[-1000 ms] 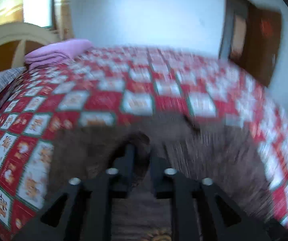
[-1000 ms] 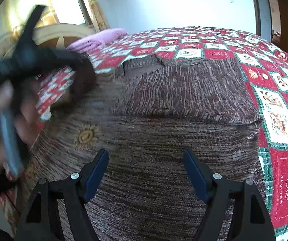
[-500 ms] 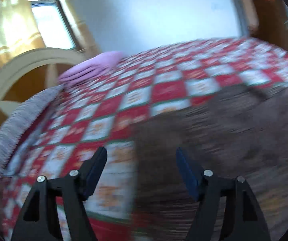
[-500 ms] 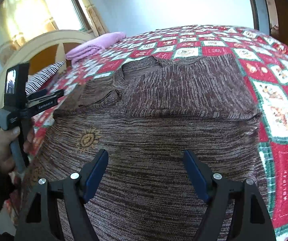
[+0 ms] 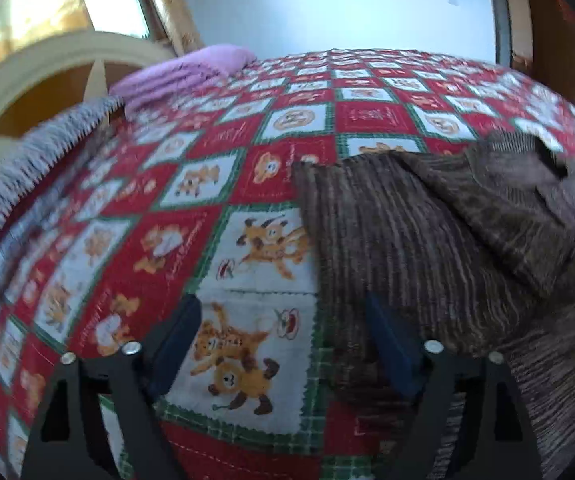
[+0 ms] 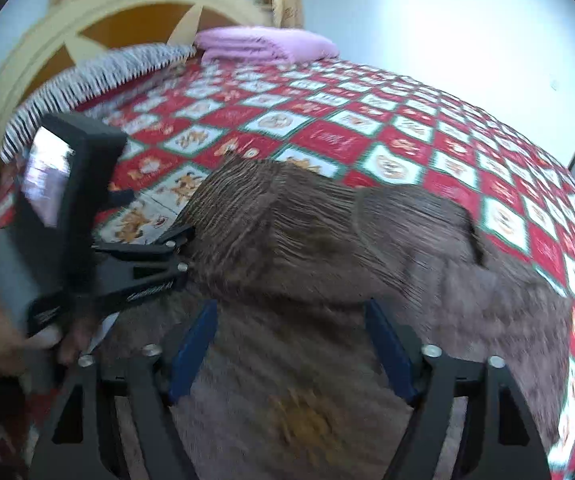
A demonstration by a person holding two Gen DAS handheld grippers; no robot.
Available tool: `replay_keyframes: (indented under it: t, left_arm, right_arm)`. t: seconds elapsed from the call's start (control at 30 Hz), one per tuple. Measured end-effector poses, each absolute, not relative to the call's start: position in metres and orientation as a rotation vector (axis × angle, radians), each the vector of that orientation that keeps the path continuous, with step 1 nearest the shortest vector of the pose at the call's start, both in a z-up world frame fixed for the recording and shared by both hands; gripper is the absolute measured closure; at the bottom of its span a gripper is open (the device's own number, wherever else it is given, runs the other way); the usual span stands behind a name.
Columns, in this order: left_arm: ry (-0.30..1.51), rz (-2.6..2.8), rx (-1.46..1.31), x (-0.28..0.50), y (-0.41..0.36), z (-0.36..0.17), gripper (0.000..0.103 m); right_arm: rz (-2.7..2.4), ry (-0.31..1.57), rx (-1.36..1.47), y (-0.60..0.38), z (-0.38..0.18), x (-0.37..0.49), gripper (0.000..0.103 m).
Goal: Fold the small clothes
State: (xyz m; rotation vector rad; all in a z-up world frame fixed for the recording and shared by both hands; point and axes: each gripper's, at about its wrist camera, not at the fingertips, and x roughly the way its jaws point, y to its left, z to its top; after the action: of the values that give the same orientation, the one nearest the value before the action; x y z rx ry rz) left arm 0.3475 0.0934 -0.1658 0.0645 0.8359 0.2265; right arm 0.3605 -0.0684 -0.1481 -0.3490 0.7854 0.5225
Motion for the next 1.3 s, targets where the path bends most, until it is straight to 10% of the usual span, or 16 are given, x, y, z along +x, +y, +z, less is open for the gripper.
replay_keyframes:
  t: [0.23, 0.5, 0.57, 0.6, 0.63, 0.8, 1.07, 1.3]
  left_arm:
    - [0.855, 0.186, -0.027, 0.349, 0.101, -0.172, 0.012]
    - [0.851, 0.197, -0.019, 0.348, 0.102, -0.171, 0.009]
    - [0.852, 0.196, -0.025, 0.348, 0.103, -0.171, 0.008]
    - [0.852, 0.195, -0.026, 0.348, 0.103, -0.171, 0.008]
    - [0.852, 0.196, -0.026, 0.348, 0.103, -0.171, 0.008]
    - [0.853, 0.195, -0.03, 0.348, 0.104, -0.172, 0.007]
    - [0.858, 0.184, -0.061, 0.348, 0.107, -0.173, 0.007]
    - [0.861, 0.175, -0.072, 0.349, 0.109, -0.173, 0.006]
  right_arm:
    - [0.407, 0.834, -0.393, -0.063, -0.169, 0.405, 0.086]
    - [0.157, 0.803, -0.19, -0.149, -0.128, 0.463, 0.085]
    - [0.183, 0.817, -0.133, -0.159, -0.125, 0.459, 0.066]
    - [0.232, 0.823, -0.108, -0.158, -0.125, 0.452, 0.032]
    - [0.278, 0.825, -0.1, -0.151, -0.125, 0.445, 0.023]
    - [0.478, 0.773, -0.299, -0.083, -0.136, 0.401, 0.024]
    - [0.444, 0.853, -0.413, -0.062, -0.169, 0.419, 0.093]
    - [0.191, 0.819, -0.202, -0.128, -0.131, 0.466, 0.09]
